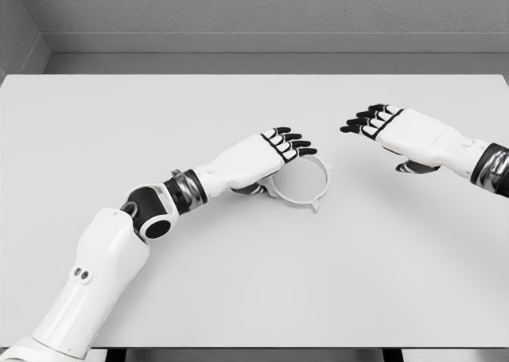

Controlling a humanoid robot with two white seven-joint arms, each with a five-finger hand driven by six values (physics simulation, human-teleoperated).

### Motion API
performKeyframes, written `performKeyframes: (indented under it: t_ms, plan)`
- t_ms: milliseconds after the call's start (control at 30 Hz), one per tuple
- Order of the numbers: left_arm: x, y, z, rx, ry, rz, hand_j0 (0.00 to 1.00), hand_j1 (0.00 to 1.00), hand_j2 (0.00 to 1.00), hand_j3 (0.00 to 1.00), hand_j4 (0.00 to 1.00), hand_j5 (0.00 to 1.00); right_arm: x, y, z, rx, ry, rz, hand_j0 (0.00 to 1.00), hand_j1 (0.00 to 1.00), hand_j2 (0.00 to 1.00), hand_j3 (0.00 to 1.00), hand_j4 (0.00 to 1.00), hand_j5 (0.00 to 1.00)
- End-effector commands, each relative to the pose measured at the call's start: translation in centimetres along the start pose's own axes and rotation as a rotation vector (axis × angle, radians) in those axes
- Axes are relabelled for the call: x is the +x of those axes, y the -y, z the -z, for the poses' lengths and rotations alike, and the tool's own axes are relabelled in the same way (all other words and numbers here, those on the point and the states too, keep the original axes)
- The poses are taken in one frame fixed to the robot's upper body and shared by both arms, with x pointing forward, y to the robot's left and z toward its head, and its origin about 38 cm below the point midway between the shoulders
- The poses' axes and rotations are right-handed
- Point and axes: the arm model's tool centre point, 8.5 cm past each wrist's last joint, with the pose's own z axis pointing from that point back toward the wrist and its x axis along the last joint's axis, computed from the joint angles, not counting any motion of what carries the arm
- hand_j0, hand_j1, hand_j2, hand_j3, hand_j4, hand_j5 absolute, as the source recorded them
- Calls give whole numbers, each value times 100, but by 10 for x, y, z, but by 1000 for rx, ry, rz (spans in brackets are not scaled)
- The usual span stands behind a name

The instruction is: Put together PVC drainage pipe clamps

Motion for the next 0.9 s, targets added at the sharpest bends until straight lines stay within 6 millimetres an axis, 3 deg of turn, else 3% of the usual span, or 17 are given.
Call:
performKeyframes:
  t_ms: [0,267,433,533,667,700,767,800,867]
  plan:
    - [0,0,0,5,-1,-7,100,100,100,100,100,100,0,0,-1,0,0,2,100,100,100,100,100,100]
    - [4,1,9,5,13,-18,100,100,100,100,100,100,0,1,-1,-1,4,0,100,100,100,100,100,100]
    - [-5,-15,-9,27,1,26,100,100,100,100,100,100,4,4,0,-5,19,-8,100,100,100,100,100,100]
    - [-37,-48,-61,88,-52,40,100,100,100,100,100,100,7,6,0,-8,27,-15,100,100,100,100,100,100]
    - [-100,-104,-151,222,-233,31,100,100,100,100,100,100,7,6,-1,-8,24,-16,100,100,100,100,100,100]
    - [-103,-100,-164,203,-258,34,100,100,100,100,100,100,6,8,-1,-13,22,-17,100,100,100,100,100,100]
    - [-94,-86,-162,153,-239,43,100,100,100,100,100,100,4,9,-3,-19,16,-17,100,100,100,100,100,100]
    - [-72,-62,-128,84,-166,54,100,100,100,100,100,100,5,9,-3,-16,17,-17,100,100,100,100,100,100]
    - [-29,-38,-63,79,-75,61,100,100,100,100,100,100,5,7,-4,-13,18,-14,100,100,100,100,100,100]
